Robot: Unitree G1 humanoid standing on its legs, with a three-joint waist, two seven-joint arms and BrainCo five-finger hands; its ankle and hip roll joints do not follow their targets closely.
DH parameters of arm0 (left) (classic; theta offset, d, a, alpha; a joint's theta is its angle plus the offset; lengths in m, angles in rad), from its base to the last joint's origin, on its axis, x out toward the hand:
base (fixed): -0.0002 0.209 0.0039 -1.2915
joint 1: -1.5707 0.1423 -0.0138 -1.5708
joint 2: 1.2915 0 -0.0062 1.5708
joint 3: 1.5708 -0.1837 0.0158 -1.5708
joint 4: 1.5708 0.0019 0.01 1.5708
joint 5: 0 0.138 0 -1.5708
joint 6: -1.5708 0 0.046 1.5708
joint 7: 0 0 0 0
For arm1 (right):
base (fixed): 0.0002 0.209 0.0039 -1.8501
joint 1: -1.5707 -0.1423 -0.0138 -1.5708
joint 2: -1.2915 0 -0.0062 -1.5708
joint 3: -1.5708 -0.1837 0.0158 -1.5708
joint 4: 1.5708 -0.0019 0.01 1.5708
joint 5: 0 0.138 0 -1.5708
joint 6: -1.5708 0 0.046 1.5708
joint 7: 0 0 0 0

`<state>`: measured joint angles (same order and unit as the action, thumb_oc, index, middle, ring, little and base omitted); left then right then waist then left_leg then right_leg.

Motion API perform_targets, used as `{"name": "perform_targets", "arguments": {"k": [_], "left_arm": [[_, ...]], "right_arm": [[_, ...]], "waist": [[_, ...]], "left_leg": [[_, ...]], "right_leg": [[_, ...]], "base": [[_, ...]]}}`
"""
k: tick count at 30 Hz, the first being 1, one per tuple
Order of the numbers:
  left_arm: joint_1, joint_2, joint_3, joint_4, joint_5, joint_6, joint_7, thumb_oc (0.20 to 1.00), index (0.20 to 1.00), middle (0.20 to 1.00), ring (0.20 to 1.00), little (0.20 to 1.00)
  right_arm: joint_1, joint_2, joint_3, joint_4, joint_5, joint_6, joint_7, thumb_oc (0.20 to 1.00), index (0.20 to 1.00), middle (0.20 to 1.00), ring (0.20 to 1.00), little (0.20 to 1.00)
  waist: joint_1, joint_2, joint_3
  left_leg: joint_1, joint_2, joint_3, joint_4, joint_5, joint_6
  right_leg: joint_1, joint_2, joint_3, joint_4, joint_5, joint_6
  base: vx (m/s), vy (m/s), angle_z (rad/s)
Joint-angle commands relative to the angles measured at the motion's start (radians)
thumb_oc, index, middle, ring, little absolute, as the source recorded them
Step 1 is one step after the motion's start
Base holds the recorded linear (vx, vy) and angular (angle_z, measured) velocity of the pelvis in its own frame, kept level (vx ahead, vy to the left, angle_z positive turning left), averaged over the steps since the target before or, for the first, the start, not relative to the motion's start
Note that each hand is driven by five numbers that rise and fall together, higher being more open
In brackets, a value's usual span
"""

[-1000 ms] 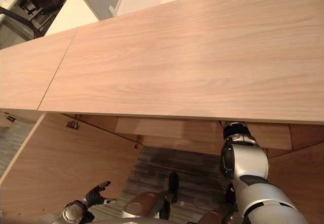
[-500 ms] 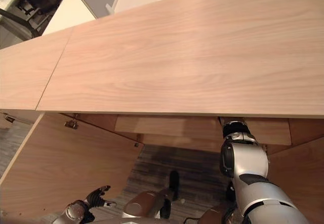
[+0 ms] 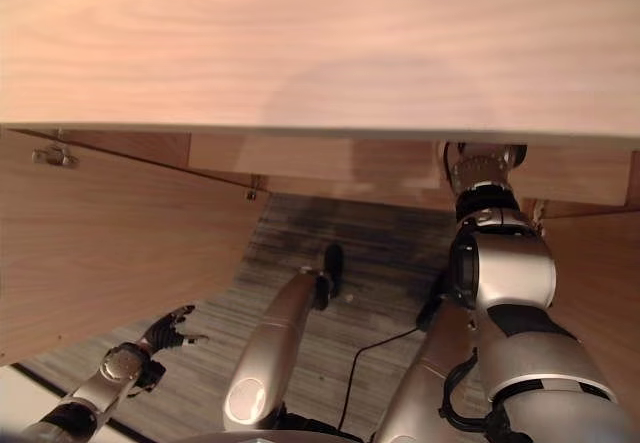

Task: Put the empty folder in the office cabinet

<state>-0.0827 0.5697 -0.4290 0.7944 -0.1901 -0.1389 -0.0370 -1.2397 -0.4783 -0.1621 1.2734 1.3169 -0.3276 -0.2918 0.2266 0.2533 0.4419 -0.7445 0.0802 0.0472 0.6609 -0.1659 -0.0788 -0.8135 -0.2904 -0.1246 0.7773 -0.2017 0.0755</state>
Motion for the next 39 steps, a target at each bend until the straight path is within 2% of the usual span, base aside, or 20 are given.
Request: {"name": "perform_targets", "arguments": {"k": [1,10,11,12,20,36,37,38,39], "left_arm": [[0.014,0.066,0.024,0.047,-0.052,-0.014,0.007,1.0,1.0,1.0,1.0,1.0],[0.029,0.095,0.017,0.01,-0.037,-0.019,0.006,1.0,1.0,1.0,1.0,1.0],[-0.011,0.07,-0.031,-0.02,-0.03,-0.005,0.006,1.0,1.0,1.0,1.0,1.0],[-0.005,0.042,-0.023,0.011,-0.032,-0.011,0.02,1.0,1.0,1.0,1.0,1.0],[0.061,0.048,-0.023,0.064,0.025,-0.02,0.032,1.0,1.0,1.0,1.0,1.0],[0.034,0.025,-0.036,0.082,0.034,-0.009,0.051,1.0,1.0,1.0,1.0,1.0],[0.031,0.024,-0.035,0.085,0.033,-0.009,0.054,1.0,1.0,1.0,1.0,1.0],[0.027,0.022,-0.035,0.088,0.033,-0.008,0.058,1.0,1.0,1.0,1.0,1.0],[0.026,0.022,-0.035,0.089,0.033,-0.008,0.058,1.0,1.0,1.0,1.0,1.0]], "right_arm": [[0.02,-0.102,0.041,-0.014,-0.009,-0.018,0.018,0.2,0.2,0.2,0.2,0.2],[-0.008,-0.101,0.045,-0.024,0.025,-0.035,0.026,0.2,0.2,0.2,0.2,0.2],[-0.034,-0.076,0.062,-0.026,0.026,-0.052,-0.002,0.2,0.2,0.2,0.2,0.2],[-0.049,-0.089,0.063,-0.032,0.029,-0.048,-0.008,0.2,0.2,0.2,0.2,0.2],[-0.095,-0.204,0.12,0.003,0.013,-0.032,-0.014,0.2,0.2,0.2,0.2,0.2],[-0.152,-0.224,0.148,0.036,0.0,-0.018,-0.07,0.2,0.2,0.2,0.2,0.2],[-0.153,-0.223,0.152,0.041,-0.003,-0.013,-0.071,0.799,0.799,0.799,0.799,0.799],[-0.155,-0.224,0.154,0.053,-0.003,-0.003,-0.074,1.0,1.0,1.0,1.0,1.0],[-0.157,-0.225,0.155,0.055,-0.002,-0.002,-0.073,1.0,1.0,1.0,1.0,1.0]], "waist": [[0.0,0.012,-0.076],[0.013,0.013,-0.081],[0.01,0.007,-0.079],[0.016,0.006,-0.074],[0.052,0.005,-0.065],[0.054,-0.012,-0.068],[0.053,-0.015,-0.068],[0.051,-0.018,-0.068],[0.051,-0.017,-0.067]], "left_leg": [[0.017,0.038,-0.081,-0.089,-0.005,-0.053],[-0.051,0.024,-0.098,-0.044,-0.022,-0.046],[-0.055,0.024,-0.099,-0.041,-0.024,-0.047],[-0.056,0.019,-0.101,-0.043,-0.027,-0.046],[-0.07,0.01,-0.123,-0.028,-0.035,-0.046],[-0.039,0.006,-0.129,-0.067,-0.028,-0.05],[-0.038,0.007,-0.13,-0.066,-0.029,-0.05],[-0.037,0.007,-0.13,-0.065,-0.03,-0.051],[-0.037,0.007,-0.13,-0.065,-0.03,-0.051]], "right_leg": [[0.104,0.002,-0.016,-0.042,-0.126,0.08],[0.04,-0.004,-0.012,0.026,-0.159,0.069],[0.036,-0.004,-0.014,0.031,-0.162,0.068],[0.038,-0.005,-0.017,0.03,-0.171,0.066],[0.036,-0.01,-0.029,0.054,-0.19,0.062],[0.071,-0.003,-0.044,0.034,-0.197,0.056],[0.074,-0.002,-0.043,0.034,-0.198,0.055],[0.076,-0.002,-0.044,0.034,-0.198,0.054],[0.076,-0.002,-0.044,0.034,-0.199,0.054]], "base": [[0.0,0.0,0.0],[0.01,-0.026,0.01],[0.01,-0.043,0.13],[0.0,-0.061,0.11],[0.0,-0.049,0.13],[0.01,-0.008,0.02],[0.0,0.0,0.0],[0.0,0.0,0.0],[0.0,0.0,0.0]]}}
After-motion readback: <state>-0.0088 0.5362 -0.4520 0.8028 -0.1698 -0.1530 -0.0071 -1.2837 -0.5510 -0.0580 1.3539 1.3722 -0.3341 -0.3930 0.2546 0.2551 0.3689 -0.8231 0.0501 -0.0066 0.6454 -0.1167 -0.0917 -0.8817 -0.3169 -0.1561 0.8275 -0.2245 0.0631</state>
